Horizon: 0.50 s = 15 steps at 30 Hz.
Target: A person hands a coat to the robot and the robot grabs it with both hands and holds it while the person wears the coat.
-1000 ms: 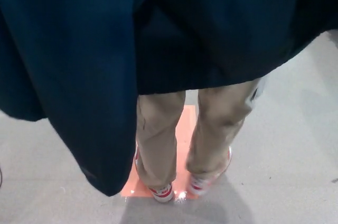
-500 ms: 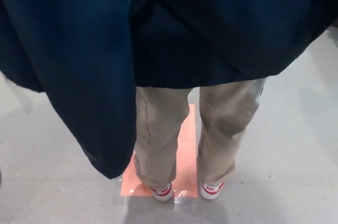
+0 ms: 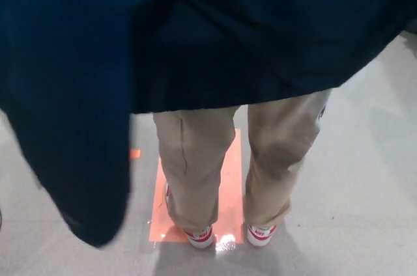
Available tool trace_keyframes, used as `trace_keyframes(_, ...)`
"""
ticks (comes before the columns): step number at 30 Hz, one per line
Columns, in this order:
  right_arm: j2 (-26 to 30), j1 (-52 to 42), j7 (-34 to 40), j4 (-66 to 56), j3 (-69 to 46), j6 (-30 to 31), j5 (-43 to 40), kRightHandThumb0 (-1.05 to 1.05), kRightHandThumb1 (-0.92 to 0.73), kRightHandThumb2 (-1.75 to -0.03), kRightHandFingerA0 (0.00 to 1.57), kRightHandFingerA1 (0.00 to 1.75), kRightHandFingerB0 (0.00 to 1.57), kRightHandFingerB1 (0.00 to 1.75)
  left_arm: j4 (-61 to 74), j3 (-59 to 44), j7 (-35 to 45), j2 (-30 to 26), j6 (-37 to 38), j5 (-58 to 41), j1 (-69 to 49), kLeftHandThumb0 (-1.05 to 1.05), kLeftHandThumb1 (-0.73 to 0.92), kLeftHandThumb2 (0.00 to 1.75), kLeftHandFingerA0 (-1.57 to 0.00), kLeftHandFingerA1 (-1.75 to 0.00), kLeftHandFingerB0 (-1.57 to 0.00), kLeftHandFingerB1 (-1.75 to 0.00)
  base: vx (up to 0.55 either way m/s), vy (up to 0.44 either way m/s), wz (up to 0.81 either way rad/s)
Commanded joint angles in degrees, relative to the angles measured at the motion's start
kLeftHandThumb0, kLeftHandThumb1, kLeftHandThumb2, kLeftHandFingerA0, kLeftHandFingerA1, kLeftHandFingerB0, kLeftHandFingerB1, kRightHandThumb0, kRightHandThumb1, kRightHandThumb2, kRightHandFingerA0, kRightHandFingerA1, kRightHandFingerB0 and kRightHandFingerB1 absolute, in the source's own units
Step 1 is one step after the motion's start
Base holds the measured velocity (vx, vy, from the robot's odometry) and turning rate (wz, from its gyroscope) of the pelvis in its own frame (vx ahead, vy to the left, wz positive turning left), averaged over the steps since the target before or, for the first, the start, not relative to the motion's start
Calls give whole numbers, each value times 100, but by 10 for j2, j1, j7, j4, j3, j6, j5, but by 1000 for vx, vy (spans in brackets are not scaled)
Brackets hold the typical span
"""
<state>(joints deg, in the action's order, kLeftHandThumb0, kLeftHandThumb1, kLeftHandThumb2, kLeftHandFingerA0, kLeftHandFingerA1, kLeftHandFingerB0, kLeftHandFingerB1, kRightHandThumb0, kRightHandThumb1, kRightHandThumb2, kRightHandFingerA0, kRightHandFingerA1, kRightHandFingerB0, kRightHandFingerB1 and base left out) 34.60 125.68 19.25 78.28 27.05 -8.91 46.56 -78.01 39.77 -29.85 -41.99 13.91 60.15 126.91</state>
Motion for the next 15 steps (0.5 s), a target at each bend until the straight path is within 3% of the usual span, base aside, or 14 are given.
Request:
trace_keyframes(1, 13, 16, 8, -3, -3, 14, 0, -10, -65, -59, 86, 169, 70, 118, -4, 3, -11, -21, -33, 9, 5, -28, 64, 60, -80, -165, -81, -65, 0, 0, 0)
trace_keyframes(2, 13, 15, 11, -3, -3, 15, 1, -10, -66, -59, 87, 171, 66, 121, -4, 0, -13, -23, -23, 5, 5, -36, 51, 64, -91, -155, -77, -72, 0, 0, 0)
trace_keyframes(3, 13, 15, 12, -3, -3, 14, 1, -9, -66, -58, 86, 172, 67, 121, -4, -1, -15, -24, -21, 5, 4, -26, 60, 58, -80, -165, -81, -84, 0, 0, 0)
trace_keyframes(7, 12, 12, 14, -3, -6, 13, -3, -9, -65, -62, 90, 169, 66, 122, -4, 0, -8, -26, -19, 5, 3, -37, 51, 64, -89, -153, -77, -74, 0, 0, 0)
trace_keyframes(8, 13, 10, 16, -3, -7, 11, -3, -9, -65, -62, 90, 169, 66, 122, -3, -2, -6, -26, -17, 3, 2, -37, 51, 64, -89, -153, -77, -74, 0, 0, 0)
trace_keyframes(9, 14, 10, 17, -3, -6, 10, -1, -12, -63, -61, 89, 169, 70, 114, -3, 2, -2, -26, -21, 7, 4, -27, 62, 60, -78, -162, -80, -72, 0, 0, 0)
trace_keyframes(11, 14, 9, 18, -3, -6, 9, 0, -10, -63, -60, 89, 169, 72, 112, -4, 2, 2, -24, -26, 7, 4, -27, 61, 59, -79, -163, -81, -68, 0, 0, 0)
trace_keyframes(12, 15, 11, 17, -3, -7, 9, 0, -9, -65, -62, 90, 169, 65, 125, -4, 1, 6, -23, -26, 6, 6, -27, 61, 60, -80, -161, -80, -62, 0, 0, 0)
trace_keyframes(14, 15, 13, 17, -3, -7, 10, 0, -13, -64, -62, 86, 172, 64, 134, -3, 1, 8, -24, -20, 6, 9, -28, 59, 60, -81, -160, -80, -63, 0, 0, 0)
trace_keyframes(15, 15, 13, 17, -3, -7, 9, 0, -13, -64, -61, 88, 170, 68, 125, -3, 1, 6, -25, -17, 5, 8, -27, 59, 59, -78, -162, -81, -72, 0, 0, 0)
